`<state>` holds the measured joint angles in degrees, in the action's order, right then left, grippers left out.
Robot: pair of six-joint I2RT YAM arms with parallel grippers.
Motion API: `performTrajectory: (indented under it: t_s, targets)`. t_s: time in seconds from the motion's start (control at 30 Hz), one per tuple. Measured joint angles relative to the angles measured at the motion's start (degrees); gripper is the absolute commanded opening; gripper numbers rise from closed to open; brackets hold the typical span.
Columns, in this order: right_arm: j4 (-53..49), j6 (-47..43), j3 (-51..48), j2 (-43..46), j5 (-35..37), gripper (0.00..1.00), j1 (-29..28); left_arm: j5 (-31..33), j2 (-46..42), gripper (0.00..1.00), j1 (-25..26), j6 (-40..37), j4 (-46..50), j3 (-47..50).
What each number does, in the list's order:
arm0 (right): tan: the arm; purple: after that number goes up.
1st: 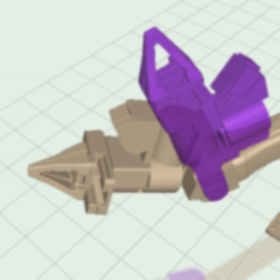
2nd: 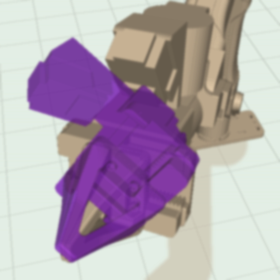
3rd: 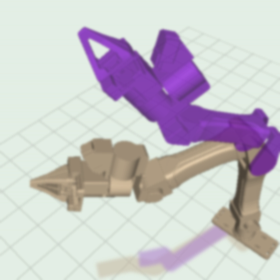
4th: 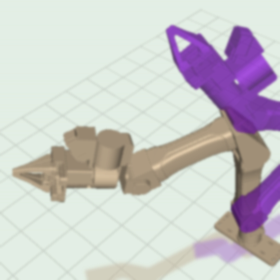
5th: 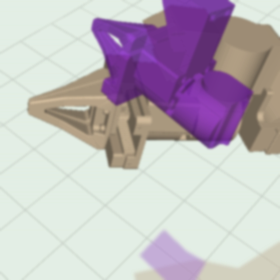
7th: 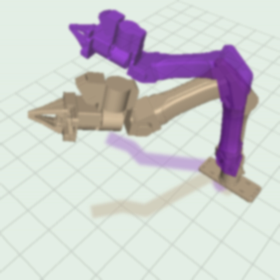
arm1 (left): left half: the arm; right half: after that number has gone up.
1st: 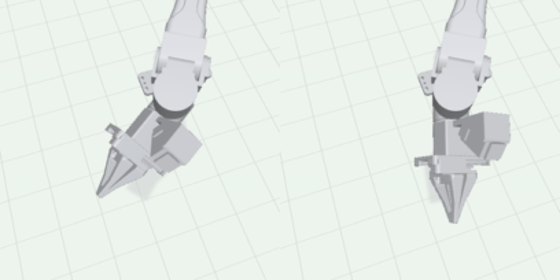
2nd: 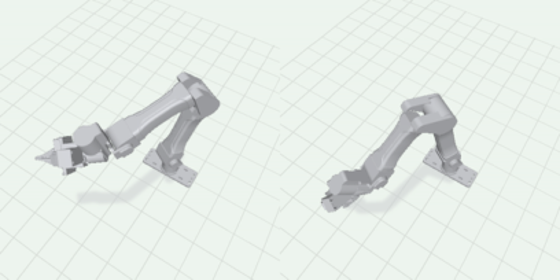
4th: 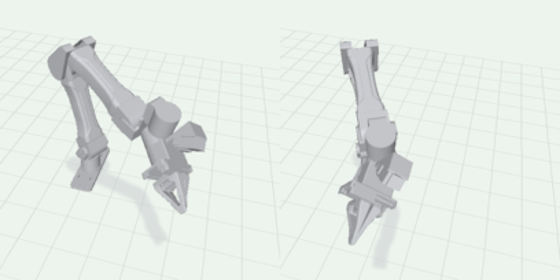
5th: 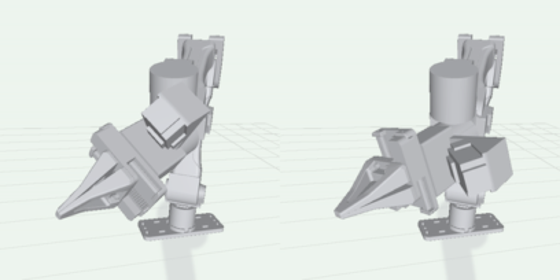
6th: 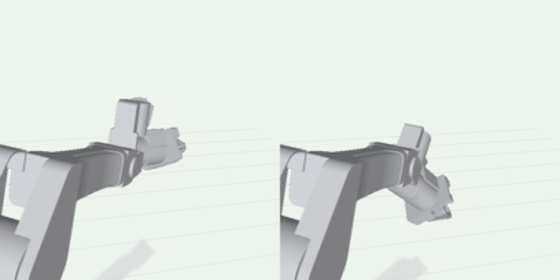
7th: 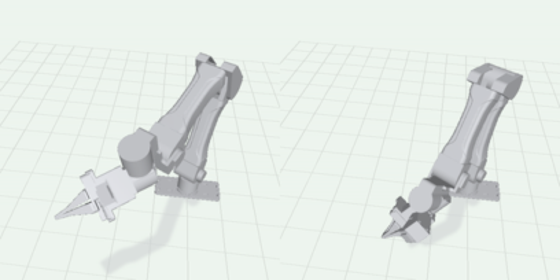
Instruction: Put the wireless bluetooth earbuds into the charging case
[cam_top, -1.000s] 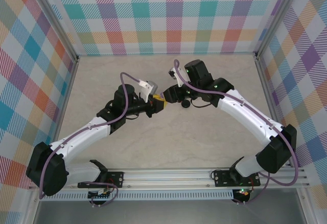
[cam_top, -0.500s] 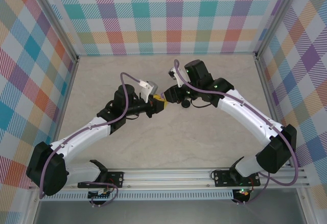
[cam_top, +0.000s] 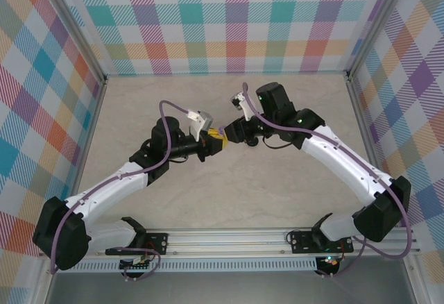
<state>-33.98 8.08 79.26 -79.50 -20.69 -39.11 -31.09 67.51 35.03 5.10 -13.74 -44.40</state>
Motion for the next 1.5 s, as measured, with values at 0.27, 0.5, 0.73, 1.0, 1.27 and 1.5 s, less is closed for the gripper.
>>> performTrajectory:
  t_s: [0.27,0.5,0.73,1.0,1.27,1.5]
  targets:
    - [-0.02,0.0,-0.02,1.36,-0.94,0.38,0.02,-1.9,-0.02,0.16,0.04,0.04,-1.66,0.02]
    - [-0.28,-0.02,-0.02,1.33,-1.51,0.35,0.02,-3.45,-0.02,0.16,0.07,0.17,-2.23,0.02]
    - [-0.37,-0.26,0.0,1.33,-2.99,0.34,0.02,-4.48,-0.02,0.17,0.09,0.17,-2.49,0.02]
    - [0.09,0.07,-0.17,1.86,0.57,0.35,0.0,-4.22,-0.02,0.16,0.09,0.17,-2.51,0.02]
    - [0.94,3.08,-1.05,3.98,5.9,0.28,3.72,-4.02,-0.15,0.16,0.09,0.13,-1.64,0.0]
    - [2.58,5.03,-4.35,3.93,1.16,0.21,8.81,-5.14,-1.29,0.16,0.09,-0.02,-1.27,-0.13]
